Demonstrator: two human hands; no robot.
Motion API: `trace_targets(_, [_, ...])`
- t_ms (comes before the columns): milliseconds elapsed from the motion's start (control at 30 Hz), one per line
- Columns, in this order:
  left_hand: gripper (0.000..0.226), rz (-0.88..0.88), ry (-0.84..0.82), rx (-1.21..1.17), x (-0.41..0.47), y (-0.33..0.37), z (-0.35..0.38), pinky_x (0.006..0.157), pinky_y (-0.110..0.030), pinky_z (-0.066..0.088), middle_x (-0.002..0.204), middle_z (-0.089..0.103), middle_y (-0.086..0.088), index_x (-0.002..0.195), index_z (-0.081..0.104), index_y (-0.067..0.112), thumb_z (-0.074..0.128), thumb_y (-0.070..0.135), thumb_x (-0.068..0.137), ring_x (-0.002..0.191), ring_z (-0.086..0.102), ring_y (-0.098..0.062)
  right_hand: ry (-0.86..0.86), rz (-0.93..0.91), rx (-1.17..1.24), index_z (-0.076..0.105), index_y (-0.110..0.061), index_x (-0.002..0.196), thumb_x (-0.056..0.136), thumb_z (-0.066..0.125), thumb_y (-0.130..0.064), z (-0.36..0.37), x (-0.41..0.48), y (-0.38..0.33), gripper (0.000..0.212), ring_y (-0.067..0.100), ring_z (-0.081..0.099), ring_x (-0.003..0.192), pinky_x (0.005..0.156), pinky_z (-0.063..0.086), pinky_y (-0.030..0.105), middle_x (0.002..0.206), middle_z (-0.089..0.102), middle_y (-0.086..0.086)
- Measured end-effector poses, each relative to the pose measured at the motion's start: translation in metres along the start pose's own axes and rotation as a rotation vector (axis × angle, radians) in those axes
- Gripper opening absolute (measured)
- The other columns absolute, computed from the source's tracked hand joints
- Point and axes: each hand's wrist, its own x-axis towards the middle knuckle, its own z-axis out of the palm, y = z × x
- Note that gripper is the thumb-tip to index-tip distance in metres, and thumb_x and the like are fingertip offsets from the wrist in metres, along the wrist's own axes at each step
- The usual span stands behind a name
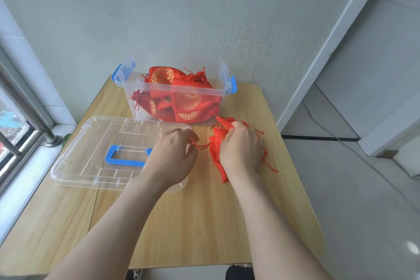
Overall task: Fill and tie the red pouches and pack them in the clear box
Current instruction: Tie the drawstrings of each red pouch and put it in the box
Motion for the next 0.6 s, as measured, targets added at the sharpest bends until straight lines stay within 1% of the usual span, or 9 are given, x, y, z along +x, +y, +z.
trace_targets(67, [0.024,-0.052,-0.009,-0.099,0.001,0.006,-0.003,0.086,-0.027,0.051,0.104,0.074,0.007,0.114,0.075,0.019,0.058,0.014,0.099,0.095,0.068,-0.009,0.129,-0.015,0.148,0.062,-0.018,0.134,0.110,0.041,-0.017,-0.004,-0.001,-0.004,0.032,0.037,0.062,0.113,0.086,0.044,0.039,0.120,0.068,0.011])
trace_targets(133, [0.018,-0.104,-0.027,-0.214,0.002,0.012,-0.006,0.078,-0.017,0.048,0.101,0.074,0.012,0.110,0.075,0.022,0.059,0.018,0.102,0.089,0.067,0.000,0.195,0.010,0.316,0.059,-0.011,0.133,0.111,0.039,-0.012,-0.013,-0.004,-0.010,0.030,0.032,0.062,0.109,0.077,0.030,0.026,0.118,0.069,0.011])
trace_targets(200, [0.015,-0.164,-0.056,-0.377,0.002,0.016,-0.008,0.081,-0.023,0.053,0.097,0.076,0.011,0.105,0.075,0.023,0.060,0.024,0.103,0.087,0.071,-0.005,0.198,0.064,0.498,0.058,-0.009,0.135,0.111,0.037,-0.013,-0.023,-0.010,-0.016,0.032,0.027,0.060,0.104,0.077,0.029,0.020,0.115,0.069,0.005])
trace_targets(267, [0.017,-0.288,-0.122,-0.601,0.001,0.019,-0.009,0.088,-0.039,0.061,0.101,0.079,0.001,0.106,0.075,0.020,0.062,0.030,0.104,0.088,0.076,-0.014,0.172,0.131,0.698,0.059,-0.013,0.131,0.109,0.034,-0.023,-0.030,-0.016,-0.021,0.034,0.024,0.063,0.100,0.088,0.045,0.026,0.112,0.068,-0.001])
trace_targets(300, [0.021,-0.364,-0.161,-0.705,0.001,0.021,-0.010,0.091,-0.043,0.062,0.106,0.079,-0.005,0.110,0.074,0.015,0.063,0.032,0.104,0.091,0.078,-0.018,0.150,0.164,0.799,0.060,-0.014,0.125,0.105,0.033,-0.028,-0.030,-0.017,-0.021,0.036,0.027,0.068,0.101,0.091,0.055,0.036,0.115,0.070,0.001])
trace_targets(367, [0.036,-0.516,-0.224,-0.936,0.001,0.023,-0.012,0.093,-0.045,0.062,0.115,0.077,-0.016,0.121,0.069,0.006,0.065,0.036,0.103,0.097,0.079,-0.027,0.061,0.283,1.018,0.062,-0.014,0.121,0.104,0.033,-0.026,-0.031,-0.021,-0.022,0.036,0.031,0.073,0.103,0.083,0.065,0.048,0.121,0.070,0.008])
trace_targets(433, [0.044,-0.604,-0.270,-1.183,0.001,0.027,-0.016,0.092,-0.046,0.061,0.119,0.074,-0.021,0.125,0.064,0.002,0.066,0.038,0.101,0.104,0.077,-0.034,-0.048,0.414,1.214,0.057,-0.007,0.140,0.105,0.037,-0.019,-0.032,-0.026,-0.023,0.042,0.032,0.073,0.109,0.071,0.067,0.040,0.135,0.065,0.014])
trace_targets(500, [0.034,-0.586,-0.262,-1.351,-0.002,0.031,-0.020,0.096,-0.048,0.060,0.112,0.075,-0.018,0.120,0.068,0.007,0.064,0.035,0.101,0.103,0.075,-0.033,-0.129,0.495,1.307,0.055,-0.009,0.146,0.105,0.040,-0.019,-0.033,-0.031,-0.024,0.045,0.036,0.073,0.111,0.065,0.065,0.035,0.139,0.064,0.016])
trace_targets(600, [0.017,-0.529,-0.102,-1.456,-0.005,0.033,-0.023,0.100,-0.048,0.057,0.102,0.078,-0.013,0.112,0.071,0.011,0.059,0.022,0.106,0.093,0.074,-0.027,-0.223,0.561,1.297,0.070,-0.011,0.122,0.103,0.042,-0.014,-0.033,-0.040,-0.026,0.034,0.036,0.077,0.101,0.062,0.064,0.036,0.118,0.075,0.017])
